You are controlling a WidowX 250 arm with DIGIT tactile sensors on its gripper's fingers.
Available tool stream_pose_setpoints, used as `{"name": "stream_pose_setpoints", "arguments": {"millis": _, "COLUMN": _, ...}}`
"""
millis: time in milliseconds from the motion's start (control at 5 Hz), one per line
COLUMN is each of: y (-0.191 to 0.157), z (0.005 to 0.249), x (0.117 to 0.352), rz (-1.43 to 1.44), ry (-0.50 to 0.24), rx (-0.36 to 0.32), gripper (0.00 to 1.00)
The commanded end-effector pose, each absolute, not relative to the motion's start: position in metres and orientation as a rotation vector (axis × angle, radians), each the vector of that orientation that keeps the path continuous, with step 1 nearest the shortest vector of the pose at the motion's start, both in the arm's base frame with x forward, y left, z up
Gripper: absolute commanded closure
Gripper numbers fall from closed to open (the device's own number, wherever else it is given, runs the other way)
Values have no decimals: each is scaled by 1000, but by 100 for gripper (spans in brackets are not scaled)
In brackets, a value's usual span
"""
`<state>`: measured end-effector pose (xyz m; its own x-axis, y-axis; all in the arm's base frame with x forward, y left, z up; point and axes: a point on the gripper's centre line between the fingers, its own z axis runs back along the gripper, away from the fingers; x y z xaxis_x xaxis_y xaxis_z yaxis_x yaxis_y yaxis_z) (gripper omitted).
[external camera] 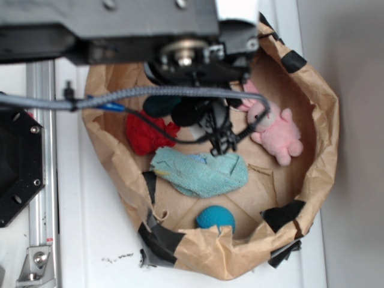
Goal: Grab the plastic pickle.
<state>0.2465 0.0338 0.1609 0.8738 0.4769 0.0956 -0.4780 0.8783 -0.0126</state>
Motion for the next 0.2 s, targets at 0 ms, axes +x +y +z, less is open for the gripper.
{"name": "stream_pose_setpoints", "arguments": {"millis": 0, "y": 30, "z": 181, "x": 243, "rz": 478, "ry": -131, "rx": -32, "gripper": 100}}
